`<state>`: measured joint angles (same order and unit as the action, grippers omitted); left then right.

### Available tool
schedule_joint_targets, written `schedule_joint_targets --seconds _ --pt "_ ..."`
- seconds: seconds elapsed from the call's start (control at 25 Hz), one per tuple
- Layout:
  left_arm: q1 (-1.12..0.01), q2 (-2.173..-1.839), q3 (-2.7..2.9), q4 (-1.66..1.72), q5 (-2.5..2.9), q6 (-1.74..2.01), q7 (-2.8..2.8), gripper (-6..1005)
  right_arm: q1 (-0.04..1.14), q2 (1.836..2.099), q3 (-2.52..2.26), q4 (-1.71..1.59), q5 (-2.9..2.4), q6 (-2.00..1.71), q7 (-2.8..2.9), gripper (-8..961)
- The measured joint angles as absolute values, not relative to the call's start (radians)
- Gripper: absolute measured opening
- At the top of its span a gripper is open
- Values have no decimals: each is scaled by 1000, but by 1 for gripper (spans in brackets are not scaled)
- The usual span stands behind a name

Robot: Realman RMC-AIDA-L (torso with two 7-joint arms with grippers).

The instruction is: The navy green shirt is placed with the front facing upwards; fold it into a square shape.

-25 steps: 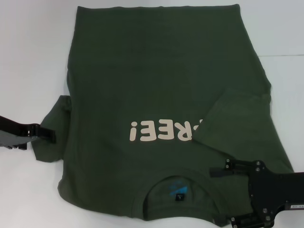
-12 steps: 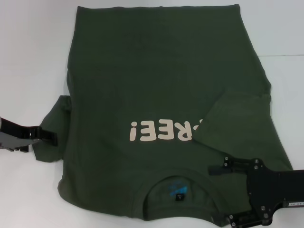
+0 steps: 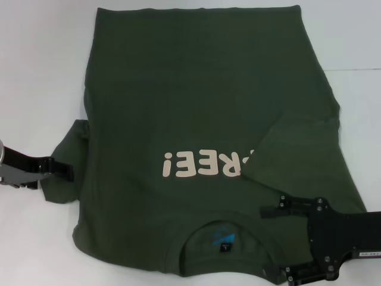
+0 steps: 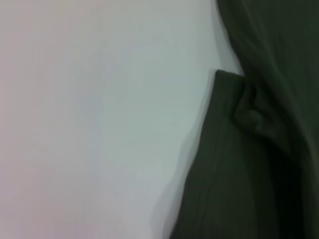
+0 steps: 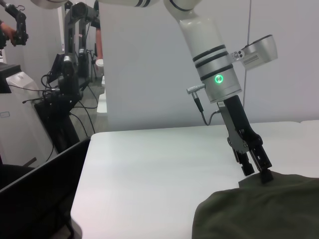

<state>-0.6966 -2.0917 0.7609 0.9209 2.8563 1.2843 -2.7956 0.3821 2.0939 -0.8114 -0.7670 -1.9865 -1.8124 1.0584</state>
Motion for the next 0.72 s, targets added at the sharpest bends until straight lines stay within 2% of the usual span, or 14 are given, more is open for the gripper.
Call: schedule_joint_targets --seconds 0.72 --pt "-707 -2086 773 900 2856 1271 -2784 732 385 2092 -811 -771 -1980 -1801 1058 881"
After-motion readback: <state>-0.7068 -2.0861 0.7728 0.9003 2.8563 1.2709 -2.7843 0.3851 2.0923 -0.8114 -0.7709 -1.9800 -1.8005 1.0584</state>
